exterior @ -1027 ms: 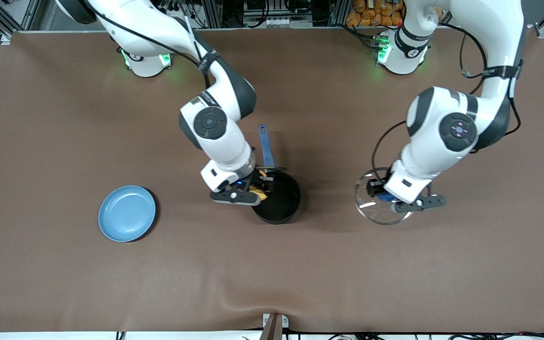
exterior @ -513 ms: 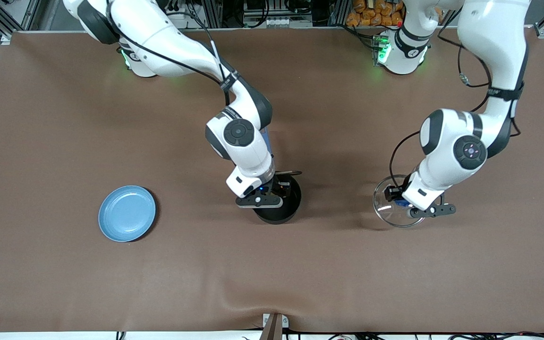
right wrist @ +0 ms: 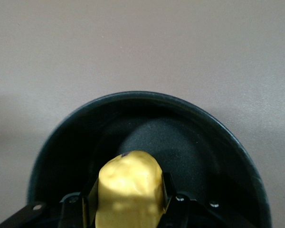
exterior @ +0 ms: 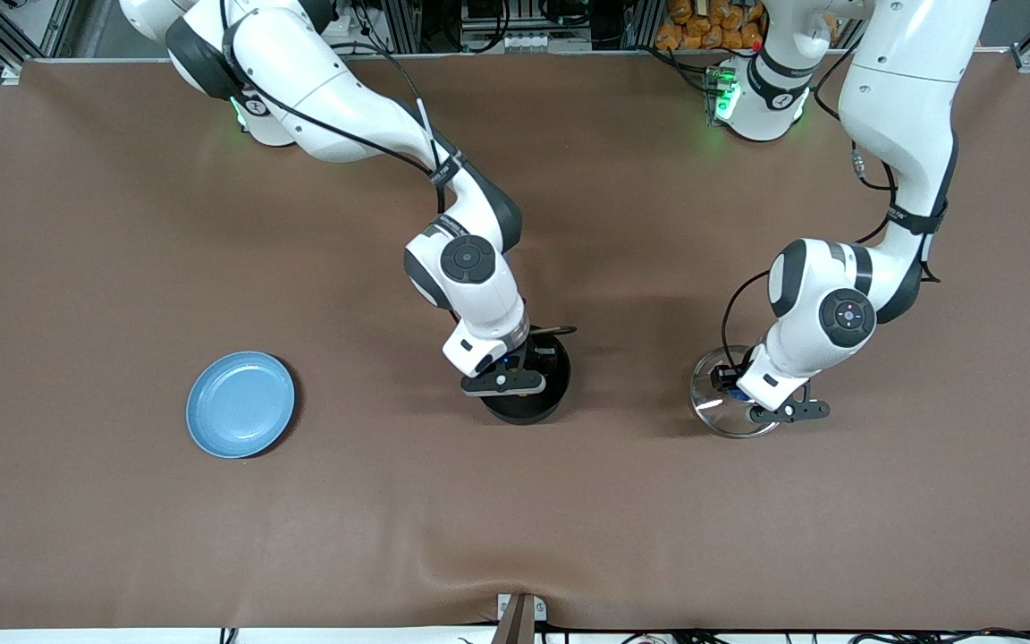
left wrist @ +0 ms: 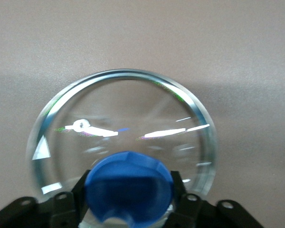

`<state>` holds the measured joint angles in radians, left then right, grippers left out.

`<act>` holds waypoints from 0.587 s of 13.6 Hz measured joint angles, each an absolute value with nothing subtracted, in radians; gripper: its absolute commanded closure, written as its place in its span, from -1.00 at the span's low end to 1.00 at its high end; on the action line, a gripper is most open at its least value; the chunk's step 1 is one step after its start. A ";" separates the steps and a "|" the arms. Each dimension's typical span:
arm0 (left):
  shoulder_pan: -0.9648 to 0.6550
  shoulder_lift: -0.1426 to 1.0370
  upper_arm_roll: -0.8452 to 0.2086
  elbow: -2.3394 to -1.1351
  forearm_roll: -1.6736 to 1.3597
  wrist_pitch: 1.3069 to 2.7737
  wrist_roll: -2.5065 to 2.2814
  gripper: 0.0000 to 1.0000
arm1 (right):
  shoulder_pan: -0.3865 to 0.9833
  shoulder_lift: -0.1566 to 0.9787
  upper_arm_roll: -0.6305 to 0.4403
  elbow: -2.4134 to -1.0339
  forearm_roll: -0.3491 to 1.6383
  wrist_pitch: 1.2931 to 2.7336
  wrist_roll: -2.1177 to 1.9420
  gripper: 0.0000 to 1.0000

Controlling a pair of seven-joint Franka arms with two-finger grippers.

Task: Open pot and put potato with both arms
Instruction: 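Lower the lid with the left gripper while the right gripper holds the potato, then drop the potato into the pot while the left gripper releases the lid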

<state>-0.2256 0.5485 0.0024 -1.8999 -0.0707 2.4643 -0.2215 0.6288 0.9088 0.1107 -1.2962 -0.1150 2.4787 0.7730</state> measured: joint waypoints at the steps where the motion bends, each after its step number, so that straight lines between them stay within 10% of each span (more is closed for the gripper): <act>1: -0.226 0.548 0.002 -1.897 -0.071 2.464 -0.219 -1.00 | 0.630 0.918 0.111 -1.295 -0.117 2.490 0.773 1.00; 7: -0.227 0.447 0.004 -1.853 -0.071 2.344 -0.218 -1.00 | 0.651 0.939 0.097 -1.292 -0.118 2.499 0.780 1.00; 8: -0.223 0.402 0.007 -1.833 -0.071 2.282 -0.218 -1.00 | 0.651 0.940 0.096 -1.291 -0.118 2.499 0.780 0.45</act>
